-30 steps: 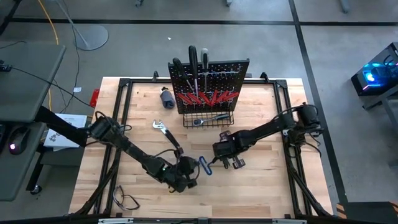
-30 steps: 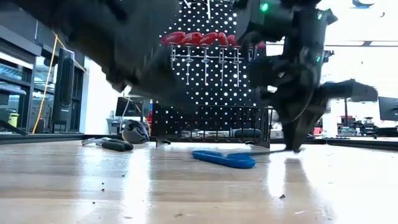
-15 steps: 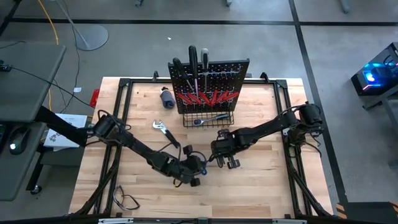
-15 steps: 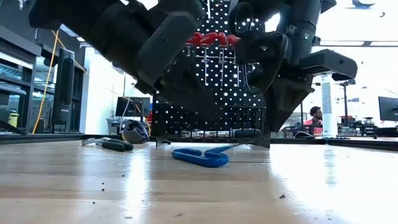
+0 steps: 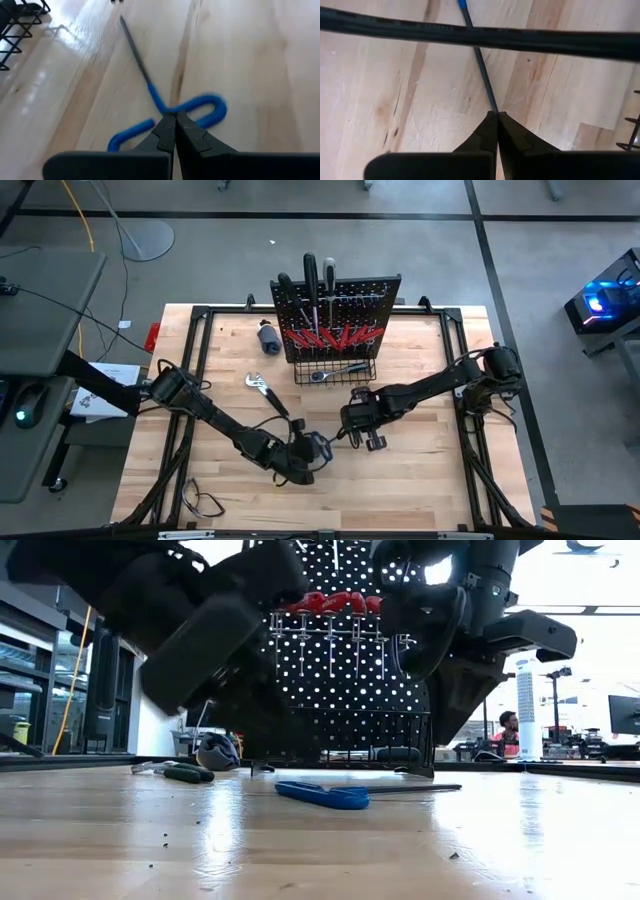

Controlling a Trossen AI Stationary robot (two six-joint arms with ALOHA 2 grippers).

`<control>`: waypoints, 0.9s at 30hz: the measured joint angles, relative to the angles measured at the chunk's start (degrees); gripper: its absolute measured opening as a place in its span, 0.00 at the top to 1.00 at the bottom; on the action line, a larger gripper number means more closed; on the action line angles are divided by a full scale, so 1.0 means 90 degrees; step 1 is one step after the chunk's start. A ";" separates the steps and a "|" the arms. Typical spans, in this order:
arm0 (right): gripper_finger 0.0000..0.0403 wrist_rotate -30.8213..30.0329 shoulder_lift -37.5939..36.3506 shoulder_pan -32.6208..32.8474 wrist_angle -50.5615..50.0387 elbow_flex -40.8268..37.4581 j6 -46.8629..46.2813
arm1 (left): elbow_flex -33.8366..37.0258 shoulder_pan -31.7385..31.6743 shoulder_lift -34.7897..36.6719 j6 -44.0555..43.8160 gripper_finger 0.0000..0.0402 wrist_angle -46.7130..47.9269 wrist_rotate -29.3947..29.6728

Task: Hang tools onto peg board
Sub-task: Hang the blue pick tool on the peg board

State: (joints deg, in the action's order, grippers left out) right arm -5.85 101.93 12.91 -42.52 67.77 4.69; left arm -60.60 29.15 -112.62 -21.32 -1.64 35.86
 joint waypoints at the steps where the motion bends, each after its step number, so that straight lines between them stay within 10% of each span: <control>1: 1.00 -0.0005 0.0000 0.0000 -0.0001 0.0000 -0.0044 | -0.0004 0.0000 0.0000 -0.0081 1.00 -0.0127 0.0002; 27: 0.95 0.0343 -0.0250 -0.0068 0.0086 0.0010 -0.0867 | -0.0042 0.0373 -0.0955 -0.2250 1.00 -0.0220 0.0417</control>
State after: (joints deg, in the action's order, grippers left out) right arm -2.76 99.68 12.29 -41.75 67.85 -3.12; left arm -60.98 32.51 -121.21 -41.57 -3.62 39.61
